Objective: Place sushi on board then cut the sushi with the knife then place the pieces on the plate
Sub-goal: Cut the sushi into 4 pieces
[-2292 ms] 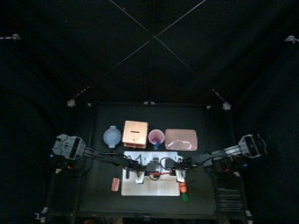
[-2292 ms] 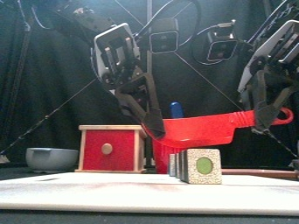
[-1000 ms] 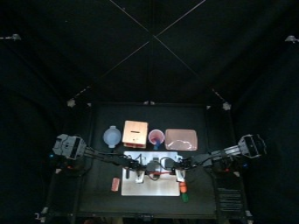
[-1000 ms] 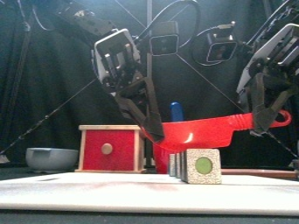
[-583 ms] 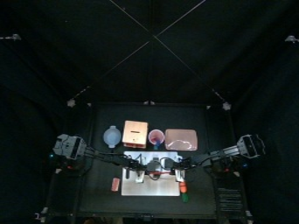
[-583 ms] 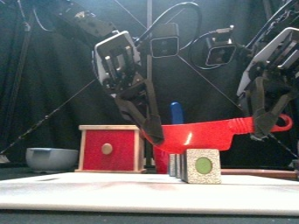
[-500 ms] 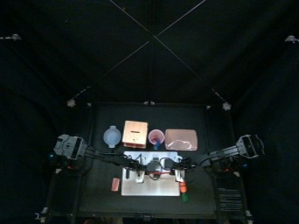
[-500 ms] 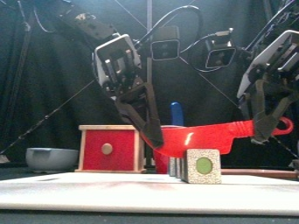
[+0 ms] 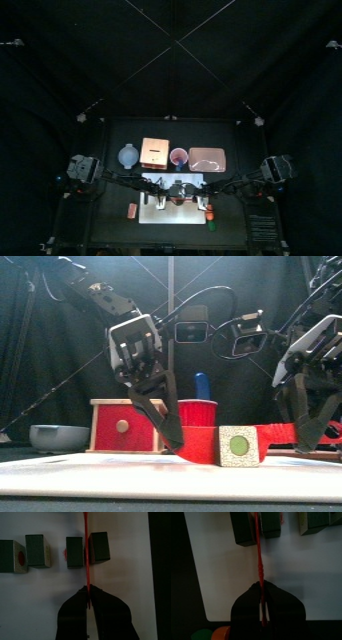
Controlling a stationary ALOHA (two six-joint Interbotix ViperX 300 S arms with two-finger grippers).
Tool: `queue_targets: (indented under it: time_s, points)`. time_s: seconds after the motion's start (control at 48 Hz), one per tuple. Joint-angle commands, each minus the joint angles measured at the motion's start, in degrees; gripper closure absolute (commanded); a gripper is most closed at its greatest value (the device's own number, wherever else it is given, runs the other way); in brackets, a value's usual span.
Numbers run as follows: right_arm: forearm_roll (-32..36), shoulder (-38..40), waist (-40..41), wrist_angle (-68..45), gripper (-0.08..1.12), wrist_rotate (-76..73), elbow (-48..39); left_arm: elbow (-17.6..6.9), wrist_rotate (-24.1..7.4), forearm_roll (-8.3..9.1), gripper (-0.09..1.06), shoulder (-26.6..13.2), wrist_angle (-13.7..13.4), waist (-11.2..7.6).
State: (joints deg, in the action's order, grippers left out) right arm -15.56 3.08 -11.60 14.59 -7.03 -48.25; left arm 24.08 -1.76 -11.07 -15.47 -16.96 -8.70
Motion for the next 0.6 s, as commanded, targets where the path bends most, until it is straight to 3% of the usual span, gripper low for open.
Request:
queue_targets:
  time_s: [0.021,0.354,0.604]
  points:
    - [-1.3,2.0,-1.0,-0.2,0.67,-0.2,1.1,-1.2,0.1,-0.7,0.53,1.8,0.2,-0.88]
    - [-2.4,3.2,-1.7,0.0,0.67,-0.2,1.1,-1.2,0.1,-0.79,0.53,2.8,0.0,-2.37]
    - [-1.0,5.3,-1.3,1.8,0.67,-0.1,1.9,-1.3,-0.1,0.0,0.53,4.2,-0.1,-2.02]
